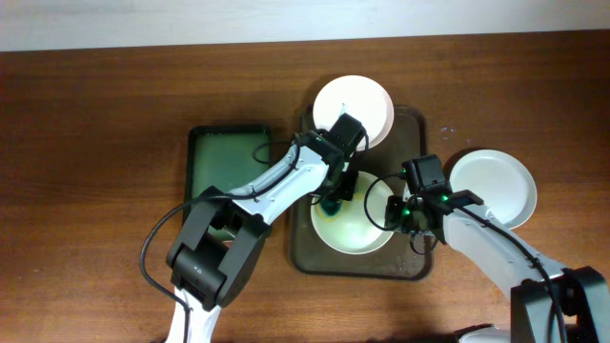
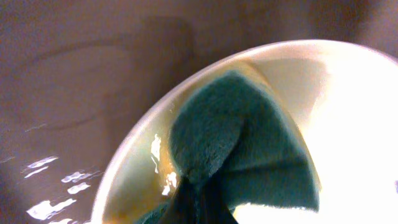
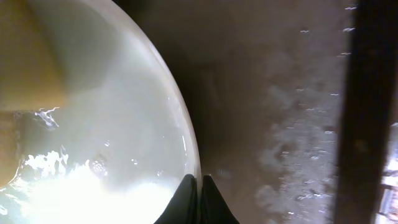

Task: Clean dirty plates on tray and stack at the side
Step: 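Pick up the sponge and scrub the held plate with the left gripper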

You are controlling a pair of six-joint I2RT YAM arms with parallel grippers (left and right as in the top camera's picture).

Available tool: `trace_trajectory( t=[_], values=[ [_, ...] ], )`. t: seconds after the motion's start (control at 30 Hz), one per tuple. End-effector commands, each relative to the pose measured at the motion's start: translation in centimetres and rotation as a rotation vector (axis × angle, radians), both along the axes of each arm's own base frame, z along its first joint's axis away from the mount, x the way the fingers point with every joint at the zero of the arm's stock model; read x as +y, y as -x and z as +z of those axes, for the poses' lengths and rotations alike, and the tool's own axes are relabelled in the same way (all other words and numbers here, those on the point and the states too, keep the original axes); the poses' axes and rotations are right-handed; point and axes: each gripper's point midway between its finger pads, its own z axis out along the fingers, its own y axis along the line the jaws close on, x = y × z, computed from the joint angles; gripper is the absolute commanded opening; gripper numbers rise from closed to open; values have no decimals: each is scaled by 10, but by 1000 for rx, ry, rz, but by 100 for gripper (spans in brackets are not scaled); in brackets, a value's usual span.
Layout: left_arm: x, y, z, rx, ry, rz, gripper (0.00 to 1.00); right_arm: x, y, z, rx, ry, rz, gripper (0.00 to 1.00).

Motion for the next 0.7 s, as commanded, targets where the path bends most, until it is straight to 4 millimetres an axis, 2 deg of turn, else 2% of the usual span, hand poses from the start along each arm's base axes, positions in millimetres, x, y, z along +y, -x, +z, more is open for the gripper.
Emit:
trace_trajectory(
  t=[0.0, 0.13, 0.2, 0.23, 0.3, 0.33, 0.37, 0.47, 0.5, 0.57, 0.6, 0.63, 0.67],
  values=[
    [-71, 52, 3, 188, 294, -178, 0, 2, -5, 5, -22, -6, 5, 4],
    [-92, 74, 15, 255, 398, -240, 0, 2, -5, 5, -22, -6, 6, 4],
    [-87, 71, 11, 238, 365, -234, 0, 2, -5, 5, -22, -6, 5, 4],
    [-79, 63, 5, 204, 310, -212, 0, 2, -5, 5, -21, -6, 6, 4],
    [-45, 36, -10, 115, 150, -133, 0, 2, -3, 5, -16, -5, 6, 4],
    [-16, 16, -11, 67, 39, -72, 0, 2, -2, 4, -11, -4, 6, 4],
    [9, 0, -3, 43, -32, -20, 0, 2, -1, 4, -7, -3, 6, 4],
    [43, -30, 39, 14, -35, 76, 0, 4, -1, 4, -4, -17, 11, 4],
    [59, -44, 67, -21, -13, 112, 0, 7, 0, 4, -1, -31, 16, 4],
    [87, -58, 101, -86, 9, 133, 0, 7, 0, 4, -1, -31, 16, 4],
    [115, -67, 113, -112, -17, 185, 0, 7, 0, 5, -2, -30, 21, 4],
    [144, -74, 115, -126, -73, 243, 0, 7, 0, 4, -3, -28, 26, 4],
    [162, -77, 114, -127, -112, 277, 0, 7, 0, 5, -4, -28, 27, 4]
  ],
)
